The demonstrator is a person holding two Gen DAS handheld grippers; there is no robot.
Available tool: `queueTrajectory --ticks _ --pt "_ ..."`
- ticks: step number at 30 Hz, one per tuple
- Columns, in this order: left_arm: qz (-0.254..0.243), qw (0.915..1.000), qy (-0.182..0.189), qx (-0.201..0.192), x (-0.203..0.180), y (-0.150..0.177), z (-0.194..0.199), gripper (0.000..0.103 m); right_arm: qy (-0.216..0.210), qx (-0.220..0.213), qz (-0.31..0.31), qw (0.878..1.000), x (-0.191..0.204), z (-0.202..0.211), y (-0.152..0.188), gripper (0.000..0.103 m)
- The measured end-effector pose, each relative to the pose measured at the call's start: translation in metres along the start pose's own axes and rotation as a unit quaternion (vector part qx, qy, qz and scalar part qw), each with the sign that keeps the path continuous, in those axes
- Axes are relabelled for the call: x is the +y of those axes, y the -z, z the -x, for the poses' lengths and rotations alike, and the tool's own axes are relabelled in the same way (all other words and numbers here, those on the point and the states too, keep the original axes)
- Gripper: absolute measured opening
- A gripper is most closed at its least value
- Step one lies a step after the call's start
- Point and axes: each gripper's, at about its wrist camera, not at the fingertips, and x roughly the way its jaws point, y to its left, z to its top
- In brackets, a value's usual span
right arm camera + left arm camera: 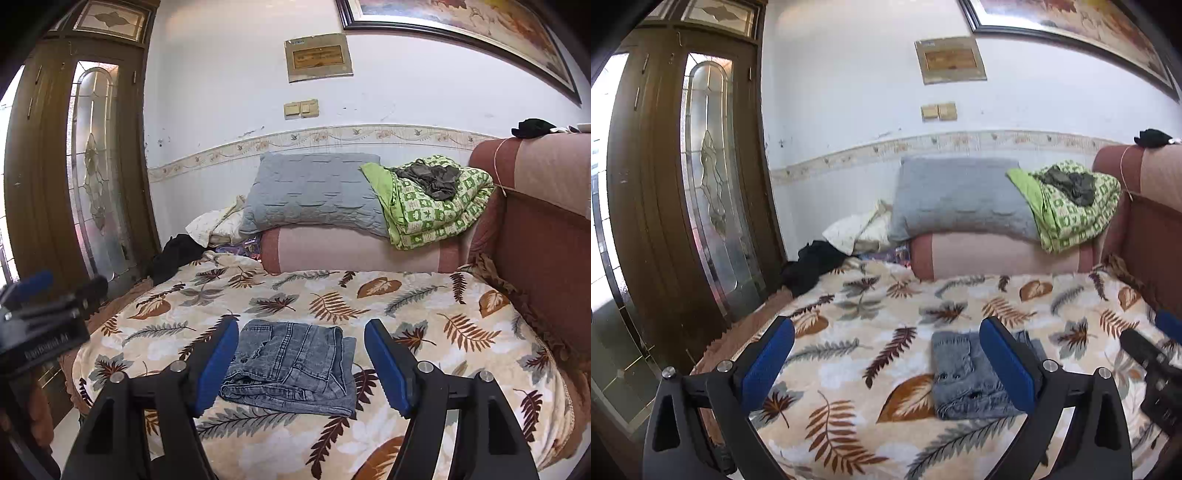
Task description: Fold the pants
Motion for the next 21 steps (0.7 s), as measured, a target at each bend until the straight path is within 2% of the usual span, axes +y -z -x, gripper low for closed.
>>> queueTrajectory --ticks 6,11,15,21 --pt "-0.016 0.9998 0.006 0.007 -0.017 -0.002 -0.001 0.101 0.006 0.005 -0.003 1.0 -0.007 -0.003 0.003 0.074" --pt "-0.036 0.9991 0.002 0.02 -0.027 0.003 -0.005 0.101 0.031 0.041 -0.008 0.999 -0.012 -0.017 0.007 0.074" --pt "-0.037 0.9989 -0.005 0.027 -0.023 0.005 -0.008 0.101 0.039 0.075 -0.018 0.996 -0.015 -0.03 0.013 0.074" --pt "-0.019 0.9993 -0.018 0.027 -0.006 0.004 -0.01 0.101 0.051 0.073 0.002 0.996 -0.005 -0.029 0.013 0.074"
